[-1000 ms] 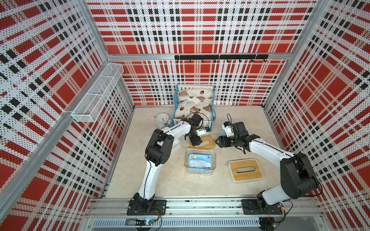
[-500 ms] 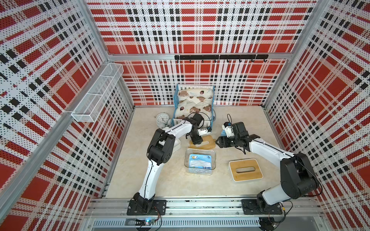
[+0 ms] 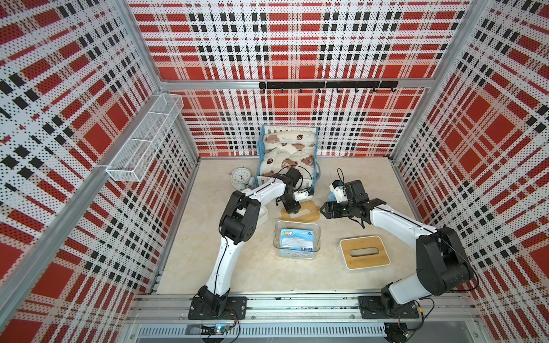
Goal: Put the tissue paper into the tissue box
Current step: Pick up the box lid from the center of the board.
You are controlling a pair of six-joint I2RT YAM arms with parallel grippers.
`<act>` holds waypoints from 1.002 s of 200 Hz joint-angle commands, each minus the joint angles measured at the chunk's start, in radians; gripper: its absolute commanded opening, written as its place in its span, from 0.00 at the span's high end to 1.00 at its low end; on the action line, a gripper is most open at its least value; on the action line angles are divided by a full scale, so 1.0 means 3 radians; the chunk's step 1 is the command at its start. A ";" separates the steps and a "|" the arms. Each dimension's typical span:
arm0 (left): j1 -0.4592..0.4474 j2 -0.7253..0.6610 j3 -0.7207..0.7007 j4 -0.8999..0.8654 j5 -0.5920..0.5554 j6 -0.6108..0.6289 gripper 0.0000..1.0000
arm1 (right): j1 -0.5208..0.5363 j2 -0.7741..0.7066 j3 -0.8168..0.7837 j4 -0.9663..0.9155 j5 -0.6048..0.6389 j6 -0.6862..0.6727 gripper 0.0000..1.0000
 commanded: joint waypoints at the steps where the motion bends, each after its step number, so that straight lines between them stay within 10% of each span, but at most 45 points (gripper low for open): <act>1: 0.0019 0.0085 0.0036 -0.0101 0.0085 0.0014 0.55 | -0.0054 0.0035 0.0063 -0.0011 -0.0092 -0.0006 0.23; 200: 0.0152 -0.0601 -0.0028 0.0156 0.0229 0.0288 0.72 | -0.0355 0.0098 0.0485 -0.0258 -0.0926 -0.0166 0.22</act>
